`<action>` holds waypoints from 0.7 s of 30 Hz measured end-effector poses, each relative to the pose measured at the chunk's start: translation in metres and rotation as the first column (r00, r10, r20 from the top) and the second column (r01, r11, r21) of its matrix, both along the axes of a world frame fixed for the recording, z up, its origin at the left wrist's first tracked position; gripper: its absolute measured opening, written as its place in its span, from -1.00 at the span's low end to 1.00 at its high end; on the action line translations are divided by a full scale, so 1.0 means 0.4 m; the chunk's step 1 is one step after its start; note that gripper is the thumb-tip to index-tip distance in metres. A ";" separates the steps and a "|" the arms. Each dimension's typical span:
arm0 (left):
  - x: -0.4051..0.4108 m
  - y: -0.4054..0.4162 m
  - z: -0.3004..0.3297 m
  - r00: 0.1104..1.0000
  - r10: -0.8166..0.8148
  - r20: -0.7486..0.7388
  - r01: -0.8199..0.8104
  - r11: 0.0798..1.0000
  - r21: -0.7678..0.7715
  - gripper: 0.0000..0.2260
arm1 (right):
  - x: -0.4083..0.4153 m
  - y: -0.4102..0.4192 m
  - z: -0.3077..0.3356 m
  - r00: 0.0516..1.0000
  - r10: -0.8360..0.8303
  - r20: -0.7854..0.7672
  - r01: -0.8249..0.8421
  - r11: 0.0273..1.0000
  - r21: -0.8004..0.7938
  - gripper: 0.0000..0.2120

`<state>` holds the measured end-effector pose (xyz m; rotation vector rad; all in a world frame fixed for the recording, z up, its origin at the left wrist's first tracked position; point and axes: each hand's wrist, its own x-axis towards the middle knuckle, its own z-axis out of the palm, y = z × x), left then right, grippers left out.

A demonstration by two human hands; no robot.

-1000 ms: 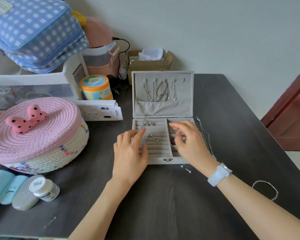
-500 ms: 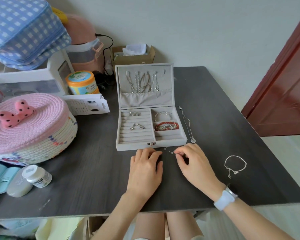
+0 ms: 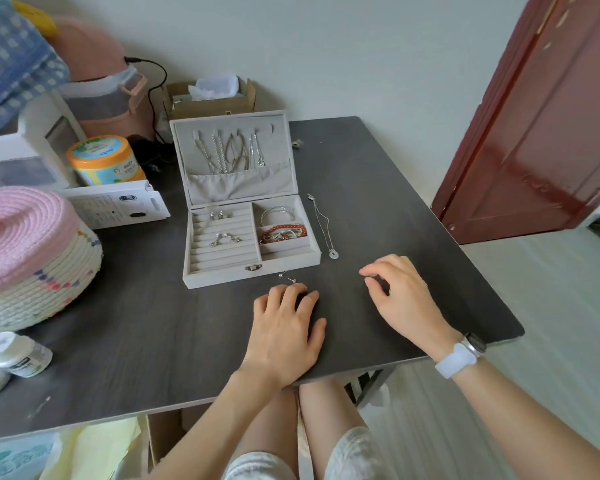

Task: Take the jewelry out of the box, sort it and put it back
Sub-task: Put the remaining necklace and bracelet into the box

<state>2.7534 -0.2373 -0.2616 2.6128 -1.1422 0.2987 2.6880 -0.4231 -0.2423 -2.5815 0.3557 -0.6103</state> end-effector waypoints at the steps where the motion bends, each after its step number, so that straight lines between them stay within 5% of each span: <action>1: -0.011 -0.020 0.000 0.999 -0.036 -0.005 0.035 0.999 -0.010 -0.63 | -0.015 -0.032 0.001 0.998 -0.063 -0.006 0.063 0.998 -0.029 -0.87; 6: -0.048 -0.114 0.009 0.992 -0.115 -0.059 0.114 0.993 -0.023 -0.65 | -0.053 -0.155 0.003 0.928 -0.300 -0.220 0.311 0.950 0.014 -0.86; 11: -0.055 -0.177 0.021 0.982 -0.145 -0.124 0.141 0.989 -0.039 -0.67 | -0.024 -0.184 0.000 0.935 -0.186 -0.303 0.186 0.982 -0.029 -0.83; 15: -0.031 -0.251 0.041 0.972 -0.134 -0.195 0.126 0.991 -0.053 -0.64 | 0.027 -0.235 0.013 0.973 -0.025 -0.231 0.040 0.997 0.061 -0.85; 21: 0.097 -0.429 0.082 0.965 -0.008 -0.261 0.035 0.995 0.097 -0.56 | 0.182 -0.333 0.037 0.995 -0.067 -0.069 0.087 0.934 0.347 -0.87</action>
